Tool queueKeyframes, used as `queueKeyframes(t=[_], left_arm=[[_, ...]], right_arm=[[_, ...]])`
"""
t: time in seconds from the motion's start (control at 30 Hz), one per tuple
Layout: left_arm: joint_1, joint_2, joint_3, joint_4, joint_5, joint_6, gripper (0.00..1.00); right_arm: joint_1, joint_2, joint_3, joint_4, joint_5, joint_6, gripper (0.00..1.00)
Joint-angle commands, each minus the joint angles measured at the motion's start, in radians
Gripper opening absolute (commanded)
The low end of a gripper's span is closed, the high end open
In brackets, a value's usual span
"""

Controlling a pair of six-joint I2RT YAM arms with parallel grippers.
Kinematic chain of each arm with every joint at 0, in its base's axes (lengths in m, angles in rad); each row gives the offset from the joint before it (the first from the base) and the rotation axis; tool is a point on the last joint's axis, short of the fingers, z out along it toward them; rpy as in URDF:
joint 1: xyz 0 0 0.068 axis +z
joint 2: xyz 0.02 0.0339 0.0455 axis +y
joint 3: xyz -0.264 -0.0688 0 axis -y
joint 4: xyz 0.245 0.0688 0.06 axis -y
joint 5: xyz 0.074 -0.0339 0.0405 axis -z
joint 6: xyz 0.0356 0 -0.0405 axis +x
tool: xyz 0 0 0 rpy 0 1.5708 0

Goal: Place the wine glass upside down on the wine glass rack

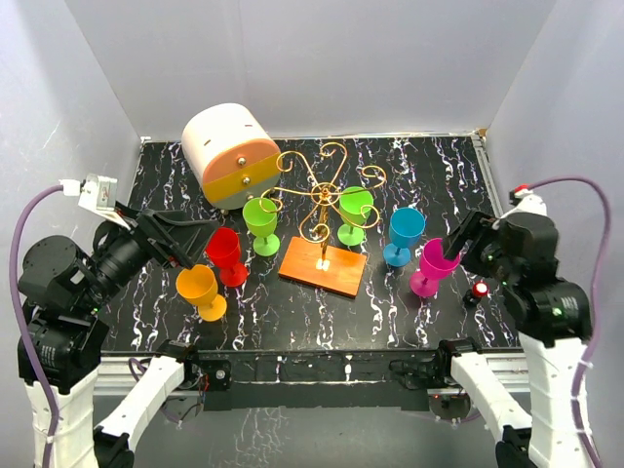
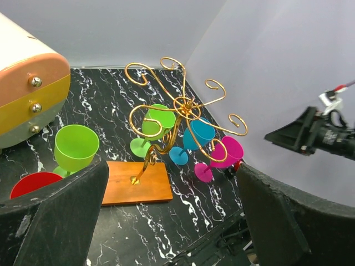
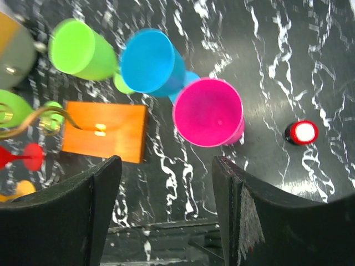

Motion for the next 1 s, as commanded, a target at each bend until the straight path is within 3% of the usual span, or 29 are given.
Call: queueKeyframes(t=[0.0,0.23,0.4,0.6,0.97], left_arm=[[-0.004,0.018,-0.016,0.015,0.022,-0.004,0.99],[-0.005,0.041,-0.060,0.156,-0.023,0.008,0.99],[-0.005,0.071,-0.081,0.218,-0.020,0.051,0.99],[-0.005,0.072,-0.076,0.212,-0.037,0.087,0.99],[-0.004,0.080,-0.080,0.218,-0.044,0.078,0.99]], right_arm=[[-0.003,0.029,-0.148,0.116,0.011,-0.015,0.63],[-0.003,0.122,-0.235,0.250,-0.005,-0.007,0.62],[-0.004,0.191,-0.261,0.256,-0.012,-0.026,0.54],[-0.003,0.256,-0.261,0.234,-0.122,-0.103,0.49],[-0.003,0.314,-0.278,0.216,-0.062,-0.123,0.40]])
